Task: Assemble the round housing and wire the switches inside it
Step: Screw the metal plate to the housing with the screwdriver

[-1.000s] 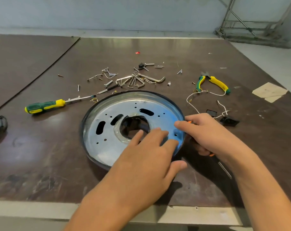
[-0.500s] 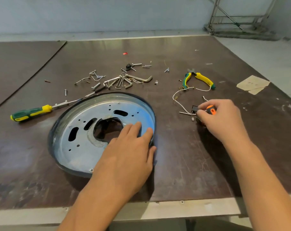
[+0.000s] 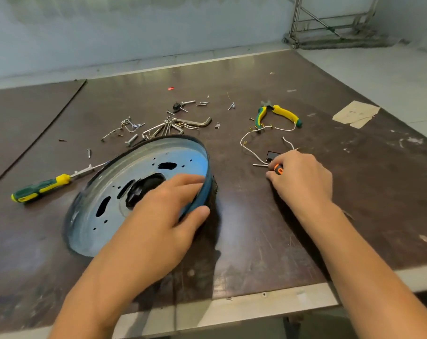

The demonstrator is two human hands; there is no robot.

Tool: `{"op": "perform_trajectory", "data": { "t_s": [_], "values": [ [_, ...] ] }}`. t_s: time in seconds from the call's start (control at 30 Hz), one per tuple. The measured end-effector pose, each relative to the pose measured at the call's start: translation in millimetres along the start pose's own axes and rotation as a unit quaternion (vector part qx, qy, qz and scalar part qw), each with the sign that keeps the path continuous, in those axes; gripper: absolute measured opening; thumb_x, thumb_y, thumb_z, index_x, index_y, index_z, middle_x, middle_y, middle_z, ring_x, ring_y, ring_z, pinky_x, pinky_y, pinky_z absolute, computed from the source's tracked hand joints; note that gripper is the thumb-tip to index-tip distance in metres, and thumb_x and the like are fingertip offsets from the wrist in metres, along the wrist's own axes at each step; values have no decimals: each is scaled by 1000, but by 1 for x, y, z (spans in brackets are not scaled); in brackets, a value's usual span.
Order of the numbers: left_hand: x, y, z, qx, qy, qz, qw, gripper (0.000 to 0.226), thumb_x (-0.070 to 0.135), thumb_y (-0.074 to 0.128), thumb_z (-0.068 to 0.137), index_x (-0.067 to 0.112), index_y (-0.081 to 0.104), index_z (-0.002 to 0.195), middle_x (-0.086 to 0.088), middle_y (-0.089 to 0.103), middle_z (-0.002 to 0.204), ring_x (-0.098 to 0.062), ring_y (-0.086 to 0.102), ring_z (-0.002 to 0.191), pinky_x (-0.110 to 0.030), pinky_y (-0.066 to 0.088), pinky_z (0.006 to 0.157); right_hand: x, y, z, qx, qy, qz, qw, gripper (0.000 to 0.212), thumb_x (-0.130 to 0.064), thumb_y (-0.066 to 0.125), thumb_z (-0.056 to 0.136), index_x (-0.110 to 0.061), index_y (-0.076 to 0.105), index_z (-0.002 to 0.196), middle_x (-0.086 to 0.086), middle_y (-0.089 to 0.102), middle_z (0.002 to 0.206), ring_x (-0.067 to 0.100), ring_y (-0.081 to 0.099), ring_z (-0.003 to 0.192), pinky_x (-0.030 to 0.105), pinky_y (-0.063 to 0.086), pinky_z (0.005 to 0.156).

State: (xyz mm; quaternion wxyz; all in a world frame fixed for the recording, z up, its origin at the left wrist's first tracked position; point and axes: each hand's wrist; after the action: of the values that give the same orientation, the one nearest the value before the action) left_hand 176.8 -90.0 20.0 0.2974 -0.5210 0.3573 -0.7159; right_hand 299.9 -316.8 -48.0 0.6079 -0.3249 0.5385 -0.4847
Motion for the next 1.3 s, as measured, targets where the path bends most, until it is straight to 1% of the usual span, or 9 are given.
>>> {"op": "perform_trajectory", "data": {
  "t_s": [0.13,0.2,0.4,0.53,0.6,0.73,1.1,1.23,1.3],
  "values": [
    [5,-24,0,54,34,-83,995,15,24,54,97,22,67,104,14,62,107,-9,59,104,-24,44,86,0,-1,-1,2,-10,-29,1000,16,-32,65,87,-33,74,100,8,72,100,35,67,96,33,43,68],
    [6,-35,-3,82,48,-80,992,10,17,54,97,20,64,97,12,61,97,-11,59,93,-22,43,80,-2,-3,-5,5,-12,-38,999,12,-28,65,86,-32,75,92,8,72,93,35,68,91,31,40,63],
    [-9,-54,-11,175,41,-165,970,21,17,52,99,22,66,113,0,67,102,-25,65,94,-47,55,77,-11,-4,-6,-48,4,-65,997,15,-25,60,92,-25,70,103,9,70,103,33,67,99,32,41,66],
    [-10,-53,-12,191,43,-255,947,21,11,51,100,10,66,115,-4,67,95,-21,64,87,-33,53,72,-9,-8,-5,-54,22,-46,997,17,-18,62,91,-23,71,104,13,69,104,37,65,97,33,41,67],
    [-10,-51,-12,201,39,-291,935,21,13,50,99,12,67,113,-5,66,91,-20,61,83,-29,52,70,-9,-8,-5,-53,26,-48,997,16,-18,64,91,-21,71,105,14,69,104,38,65,97,33,42,67],
    [-8,-47,-11,217,36,-353,909,24,18,48,99,25,69,109,-3,66,90,-20,59,81,-30,52,70,-10,-8,-5,-61,19,-45,997,14,-17,64,90,-18,69,103,14,68,102,38,65,94,34,44,67],
    [-1,-43,-12,221,11,-403,888,25,20,49,98,24,70,112,-4,69,97,-18,63,85,-29,56,73,-7,-15,-1,-99,-7,-27,995,9,-18,63,89,-24,70,87,5,67,93,31,63,89,34,43,67],
    [-1,-43,-11,226,3,-412,883,24,26,53,94,23,71,109,-4,70,95,-17,65,82,-27,57,70,-7,-12,-1,-68,-50,-16,996,8,-26,62,92,-24,69,95,4,68,101,31,63,99,35,44,71],
    [0,-43,-10,223,0,-411,884,26,28,54,92,21,71,110,-7,70,95,-19,65,81,-26,57,69,-9,-15,0,-48,-76,54,994,7,-28,65,92,-28,71,94,0,71,99,27,64,100,34,46,74]
  ]
}}
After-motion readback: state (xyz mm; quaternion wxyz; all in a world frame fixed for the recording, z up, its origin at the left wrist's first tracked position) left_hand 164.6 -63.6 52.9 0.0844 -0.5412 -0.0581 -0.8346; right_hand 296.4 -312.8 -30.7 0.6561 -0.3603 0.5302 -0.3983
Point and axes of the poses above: each hand's wrist, its own z-axis towards the middle knuckle, its own y-axis out of the palm, x = y × z
